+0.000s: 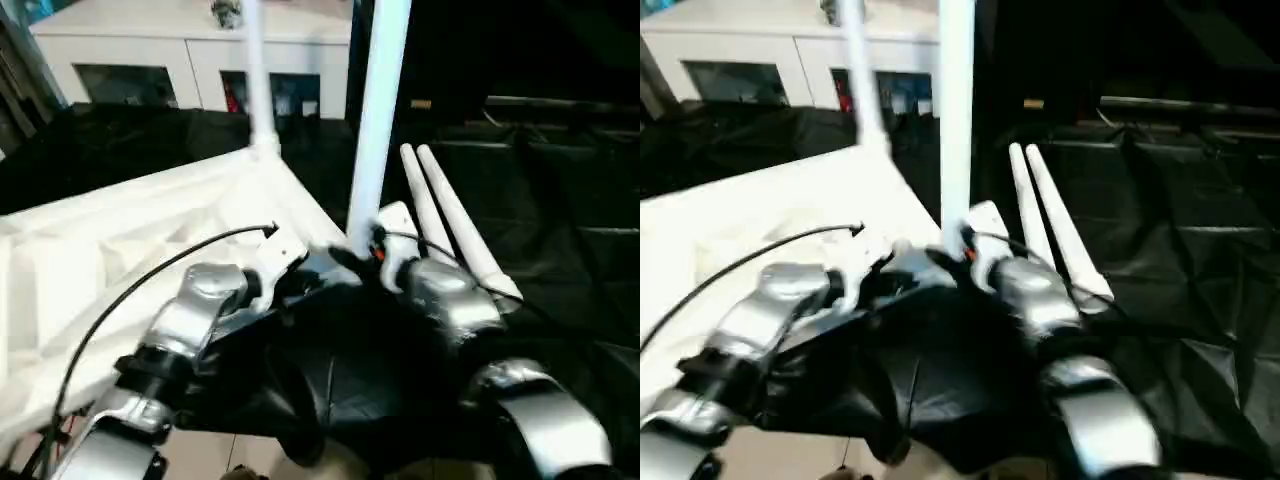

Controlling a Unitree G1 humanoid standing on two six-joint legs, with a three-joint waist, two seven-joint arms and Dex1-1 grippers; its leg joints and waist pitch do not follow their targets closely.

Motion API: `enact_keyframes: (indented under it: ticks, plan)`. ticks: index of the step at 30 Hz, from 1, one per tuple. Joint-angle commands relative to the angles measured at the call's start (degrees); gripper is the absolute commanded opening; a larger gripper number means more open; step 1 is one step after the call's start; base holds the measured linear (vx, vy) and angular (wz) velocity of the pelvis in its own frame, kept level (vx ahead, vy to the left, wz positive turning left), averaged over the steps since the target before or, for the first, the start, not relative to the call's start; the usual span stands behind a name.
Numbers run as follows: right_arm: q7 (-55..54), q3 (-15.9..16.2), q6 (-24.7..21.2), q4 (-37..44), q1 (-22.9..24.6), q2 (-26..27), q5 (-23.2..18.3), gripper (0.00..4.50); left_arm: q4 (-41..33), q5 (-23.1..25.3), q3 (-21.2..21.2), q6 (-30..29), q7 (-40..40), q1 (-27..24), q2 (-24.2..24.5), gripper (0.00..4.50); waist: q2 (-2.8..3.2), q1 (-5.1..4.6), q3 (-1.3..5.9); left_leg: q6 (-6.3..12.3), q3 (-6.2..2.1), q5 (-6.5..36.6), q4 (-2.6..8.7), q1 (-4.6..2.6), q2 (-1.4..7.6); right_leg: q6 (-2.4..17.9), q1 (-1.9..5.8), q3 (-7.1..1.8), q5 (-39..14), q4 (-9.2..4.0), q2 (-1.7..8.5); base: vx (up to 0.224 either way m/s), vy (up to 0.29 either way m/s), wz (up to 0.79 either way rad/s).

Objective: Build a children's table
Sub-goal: Rotate leg to tighten

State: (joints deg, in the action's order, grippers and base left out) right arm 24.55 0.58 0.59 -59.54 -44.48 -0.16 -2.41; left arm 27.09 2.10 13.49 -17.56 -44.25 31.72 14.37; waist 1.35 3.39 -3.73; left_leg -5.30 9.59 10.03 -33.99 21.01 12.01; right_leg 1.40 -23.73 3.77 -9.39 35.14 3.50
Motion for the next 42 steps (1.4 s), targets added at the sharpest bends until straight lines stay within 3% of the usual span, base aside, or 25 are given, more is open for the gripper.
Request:
enact_keyframes:
  ticks: [1, 4, 5, 10, 11, 13, 14, 15, 18, 22, 23, 27, 35, 39, 42]
  plan:
    - [2.03, 3.15, -0.03, -1.97, 0.00, 3.95, 1.66, 3.33, -1.27, 0.28, 0.03, 1.28, 1.65, 1.42, -1.35, 0.00, -0.13, 0.12, 4.42, 1.15, -0.09, 13.44, 3.80, -0.41, 0.70, 10.20, 2.97, -2.31, -18.95, -4.79, 4.04, 0.000, 0.000, 0.00]
    - [4.22, 3.05, -0.36, -1.90, -0.36, 4.06, 1.12, 3.59, -2.88, 0.21, 0.61, 1.41, 0.30, 0.85, -0.52, 0.00, -0.06, 0.11, 4.46, 1.72, -0.01, 12.63, 3.77, -0.22, 0.70, 10.79, 3.16, -2.37, -16.69, -4.51, 4.04, 0.000, 0.000, 0.00]
    - [4.96, 3.26, -0.09, -2.17, -0.55, 3.69, 1.47, 3.88, -3.29, -0.01, 0.76, 1.42, -0.47, 0.66, -0.08, 0.00, 0.02, 0.07, 4.49, 1.83, -0.08, 12.18, 3.78, -0.07, 0.69, 10.93, 3.31, -2.34, -16.04, -4.38, 4.07, 0.000, 0.000, 0.00]
    - [14.82, 4.98, 1.73, -0.17, 0.29, -0.15, 1.64, 4.00, -4.36, -1.34, 1.67, 4.14, -6.65, -0.75, 2.90, 0.00, 0.32, -0.20, 4.55, 2.61, -0.04, 12.29, 3.67, -0.06, 0.79, 12.30, 3.41, -2.32, -13.27, -4.19, 3.91, 0.000, 0.000, 0.00]
    - [18.28, 5.49, 2.19, 0.91, 0.82, -1.30, 1.43, 4.00, -4.43, -1.46, 1.91, 5.39, -8.01, -1.04, 3.64, 0.00, 0.68, -0.09, 4.55, 2.76, -0.05, 12.15, 3.63, -0.10, 0.88, 12.88, 3.39, -2.36, -12.26, -4.03, 3.97, 0.000, 0.000, 0.00]
    - [27.20, 6.54, 2.79, 3.81, 2.23, -4.20, 0.51, 4.00, -4.68, -2.01, 2.31, 7.34, -11.23, -1.70, 5.40, 0.00, 0.44, 0.19, 4.61, 3.42, 0.09, 11.93, 3.57, -0.05, 1.00, 13.43, 3.55, -2.30, -10.36, -3.89, 3.77, 0.000, 0.000, 0.00]
    - [29.86, 6.75, 2.89, 4.57, 2.61, -5.05, 0.21, 4.00, -5.00, -2.43, 2.37, 7.08, -12.38, -1.95, 5.88, 0.00, 0.83, 0.48, 4.70, 3.64, 0.12, 11.63, 3.49, -0.14, 1.11, 13.89, 3.55, -2.29, -9.19, -3.66, 3.79, 0.000, 0.000, 0.00]
    - [32.81, 6.92, 2.26, 5.45, 3.04, -5.92, -0.39, 4.00, -5.35, -2.95, 2.50, 7.59, -13.97, -2.25, 6.44, 0.00, 0.69, 0.54, 4.69, 3.88, 0.16, 11.94, 3.50, -0.19, 1.14, 14.40, 3.52, -2.23, -8.85, -3.67, 3.70, 0.000, 0.000, 0.00]
    - [42.36, 9.19, 1.13, 8.90, 4.80, -9.61, -1.12, 4.00, -6.17, -4.35, 2.92, 9.16, -19.36, -3.02, 8.78, 0.00, 0.60, 0.96, 4.52, 4.17, 0.17, 12.92, 3.54, -0.27, 1.20, 14.37, 3.47, -2.20, -10.32, -3.83, 3.69, 0.000, 0.000, 0.00]
    - [45.90, 10.34, 1.01, 10.02, 5.51, -11.15, -1.08, 4.00, -6.17, -4.55, 3.16, 9.93, -21.58, -3.16, 9.86, 0.00, 0.54, 1.30, 4.35, 3.57, 0.20, 13.98, 3.67, -0.49, 1.25, 13.86, 3.27, -2.29, -13.39, -4.15, 3.84, 0.000, 0.000, 0.00]
    - [49.76, 11.79, 0.11, 11.71, 6.49, -12.66, -1.00, 4.00, -7.05, -5.74, 3.25, 10.68, -24.74, -3.65, 11.00, 0.00, 0.18, 1.54, 4.37, 3.15, 0.17, 14.05, 3.70, -0.59, 1.20, 13.26, 3.30, -2.34, -15.40, -4.26, 3.93, 0.000, 0.000, 0.00]
    - [53.43, 13.02, -0.76, 13.52, 7.34, -13.63, -0.87, 4.00, -7.67, -6.76, 3.43, 10.67, -27.00, -3.89, 11.84, 0.00, -0.07, 1.69, 4.24, 3.20, 0.20, 13.61, 3.77, -0.52, 1.24, 12.44, 3.10, -2.40, -17.12, -4.36, 3.88, 0.000, 0.000, 0.00]
    - [55.71, 13.41, -3.31, 16.09, 8.46, -13.98, -1.81, 3.22, -8.77, -7.26, 3.62, 10.49, -28.47, -4.85, 12.13, 0.00, -0.04, 1.80, 4.45, 3.20, 0.14, 11.99, 3.73, -0.38, 1.26, 12.49, 3.22, -2.39, -15.21, -4.12, 3.89, 0.000, 0.000, 0.00]
    - [50.48, 12.25, -3.35, 15.65, 9.41, -12.15, -1.70, 2.96, -8.83, -7.02, 3.08, 10.22, -26.89, -5.64, 11.04, 0.00, 0.11, 1.67, 4.46, 2.90, 0.14, 11.94, 3.78, -0.33, 1.25, 12.71, 3.21, -2.37, -14.41, -4.05, 3.88, 0.000, 0.000, 0.00]
    - [43.90, 10.83, -2.81, 13.51, 9.20, -10.27, -0.70, 2.79, -7.94, -6.19, 2.47, 9.42, -23.96, -5.31, 9.75, 0.00, -0.11, 1.31, 4.15, 1.84, 0.11, 14.05, 3.89, -0.54, 0.95, 11.24, 3.13, -2.35, -19.79, -4.71, 3.97, 0.000, 0.000, 0.00]
